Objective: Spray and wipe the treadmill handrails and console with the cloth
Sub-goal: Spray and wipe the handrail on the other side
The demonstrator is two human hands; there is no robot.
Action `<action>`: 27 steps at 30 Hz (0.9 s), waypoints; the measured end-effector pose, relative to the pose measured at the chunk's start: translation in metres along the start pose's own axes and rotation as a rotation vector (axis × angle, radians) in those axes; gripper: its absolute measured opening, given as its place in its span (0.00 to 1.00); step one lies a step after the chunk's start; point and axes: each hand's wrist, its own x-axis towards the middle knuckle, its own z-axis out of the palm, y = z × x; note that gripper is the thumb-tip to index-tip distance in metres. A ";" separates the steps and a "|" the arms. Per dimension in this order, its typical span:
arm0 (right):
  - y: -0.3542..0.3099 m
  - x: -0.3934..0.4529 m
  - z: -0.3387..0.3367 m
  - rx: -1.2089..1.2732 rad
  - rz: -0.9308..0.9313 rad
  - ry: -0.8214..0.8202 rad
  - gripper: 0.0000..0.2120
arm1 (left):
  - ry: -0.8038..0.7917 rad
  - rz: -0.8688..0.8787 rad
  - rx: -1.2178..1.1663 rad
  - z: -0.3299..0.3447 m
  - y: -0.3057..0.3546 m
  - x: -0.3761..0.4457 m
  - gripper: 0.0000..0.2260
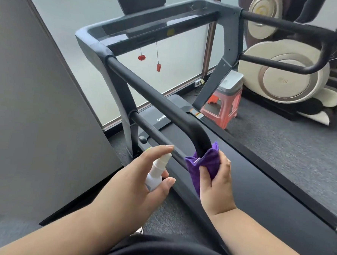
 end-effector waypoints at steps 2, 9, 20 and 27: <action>-0.021 0.017 -0.006 0.024 -0.091 0.057 0.29 | 0.008 0.007 0.013 0.002 0.001 0.001 0.23; -0.062 0.057 0.001 -0.177 -0.294 0.063 0.27 | 0.000 0.010 0.009 0.004 0.003 0.005 0.23; 0.012 -0.014 0.005 -0.021 0.072 -0.048 0.40 | -0.082 0.008 0.012 0.009 -0.018 0.011 0.23; -0.014 -0.036 -0.019 0.066 -0.033 0.180 0.26 | -0.097 -0.028 -0.065 0.021 -0.042 0.030 0.30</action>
